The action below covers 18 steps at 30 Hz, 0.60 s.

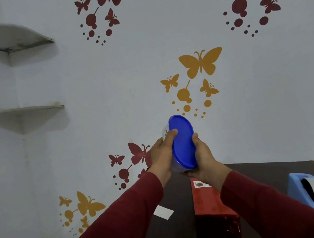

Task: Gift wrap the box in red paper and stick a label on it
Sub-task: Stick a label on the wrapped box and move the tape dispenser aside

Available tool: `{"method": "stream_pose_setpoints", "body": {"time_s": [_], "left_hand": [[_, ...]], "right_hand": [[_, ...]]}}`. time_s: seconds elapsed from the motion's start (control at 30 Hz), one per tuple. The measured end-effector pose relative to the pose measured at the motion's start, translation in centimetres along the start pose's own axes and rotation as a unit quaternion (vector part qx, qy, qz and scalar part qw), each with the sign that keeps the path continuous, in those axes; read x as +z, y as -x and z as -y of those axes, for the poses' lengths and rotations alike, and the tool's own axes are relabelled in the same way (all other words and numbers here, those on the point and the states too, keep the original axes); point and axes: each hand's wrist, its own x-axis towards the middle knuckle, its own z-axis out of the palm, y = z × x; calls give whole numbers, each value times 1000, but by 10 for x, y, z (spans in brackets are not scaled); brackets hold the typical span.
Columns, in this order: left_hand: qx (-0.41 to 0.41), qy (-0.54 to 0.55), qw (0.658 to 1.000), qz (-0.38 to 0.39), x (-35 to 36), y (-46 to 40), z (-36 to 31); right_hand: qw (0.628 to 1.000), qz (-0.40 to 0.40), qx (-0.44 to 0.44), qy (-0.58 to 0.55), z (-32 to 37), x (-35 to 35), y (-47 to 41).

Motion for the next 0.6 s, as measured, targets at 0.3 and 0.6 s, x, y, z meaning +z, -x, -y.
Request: {"method": "stream_pose_setpoints", "body": {"time_s": [0.3,0.6], "left_hand": [[-37,-29,999,-9,15,23,-5],[69,-133,986,-71,-7,14,15]], "right_hand": [[985,-109,-78,112,-11,5,-2],[989,29,-94,110,11,18,-7]]}}
